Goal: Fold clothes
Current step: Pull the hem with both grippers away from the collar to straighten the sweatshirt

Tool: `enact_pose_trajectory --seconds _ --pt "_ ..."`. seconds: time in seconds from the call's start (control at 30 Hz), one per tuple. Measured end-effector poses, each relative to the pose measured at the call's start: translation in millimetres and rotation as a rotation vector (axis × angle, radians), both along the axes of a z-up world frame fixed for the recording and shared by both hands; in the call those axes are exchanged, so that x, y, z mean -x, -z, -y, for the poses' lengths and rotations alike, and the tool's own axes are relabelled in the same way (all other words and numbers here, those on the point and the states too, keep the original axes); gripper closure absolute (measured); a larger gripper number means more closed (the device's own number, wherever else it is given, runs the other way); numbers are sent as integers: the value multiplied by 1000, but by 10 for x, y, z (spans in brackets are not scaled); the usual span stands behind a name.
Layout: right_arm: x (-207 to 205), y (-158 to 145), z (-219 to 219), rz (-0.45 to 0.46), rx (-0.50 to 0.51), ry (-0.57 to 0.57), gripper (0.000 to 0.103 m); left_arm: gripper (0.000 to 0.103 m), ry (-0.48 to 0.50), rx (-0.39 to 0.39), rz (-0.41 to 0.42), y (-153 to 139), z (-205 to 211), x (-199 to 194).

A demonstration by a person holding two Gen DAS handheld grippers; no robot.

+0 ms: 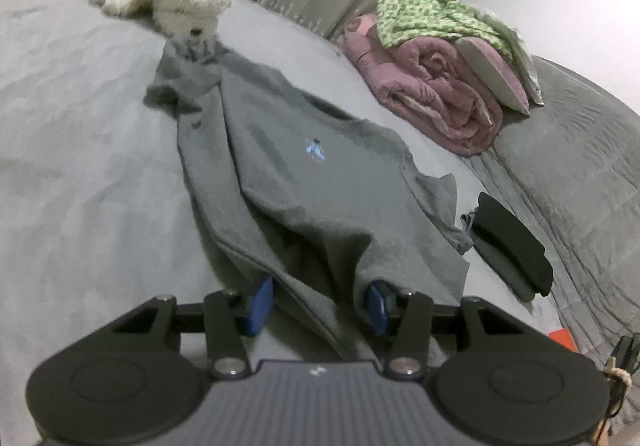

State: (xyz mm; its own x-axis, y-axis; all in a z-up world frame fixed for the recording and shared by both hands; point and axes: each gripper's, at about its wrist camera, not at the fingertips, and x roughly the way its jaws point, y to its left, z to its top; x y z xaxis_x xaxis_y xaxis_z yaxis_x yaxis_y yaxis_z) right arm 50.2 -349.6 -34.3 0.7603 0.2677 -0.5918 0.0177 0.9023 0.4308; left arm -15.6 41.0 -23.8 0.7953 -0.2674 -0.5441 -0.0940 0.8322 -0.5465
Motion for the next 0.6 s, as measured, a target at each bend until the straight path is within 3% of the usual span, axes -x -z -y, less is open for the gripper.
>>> enact_pose_trajectory --seconds 0.23,0.33,0.4,0.43,0.47,0.6 --pt "-28 17 31 -4 -21 -12 95 72 79 67 -115 178 219 76" --pt "-19 19 43 -5 -30 -14 95 72 82 9 -90 185 366 117" --pt "-15 13 38 -7 -32 -13 94 72 77 40 -89 201 392 103" --pt "-13 8 34 -8 -31 -13 94 80 76 64 -92 211 394 89" --pt "-12 -1 26 -11 -28 -13 94 100 72 71 -95 207 404 89" --pt "9 -53 13 -19 -18 -21 94 101 58 77 -72 108 427 151"
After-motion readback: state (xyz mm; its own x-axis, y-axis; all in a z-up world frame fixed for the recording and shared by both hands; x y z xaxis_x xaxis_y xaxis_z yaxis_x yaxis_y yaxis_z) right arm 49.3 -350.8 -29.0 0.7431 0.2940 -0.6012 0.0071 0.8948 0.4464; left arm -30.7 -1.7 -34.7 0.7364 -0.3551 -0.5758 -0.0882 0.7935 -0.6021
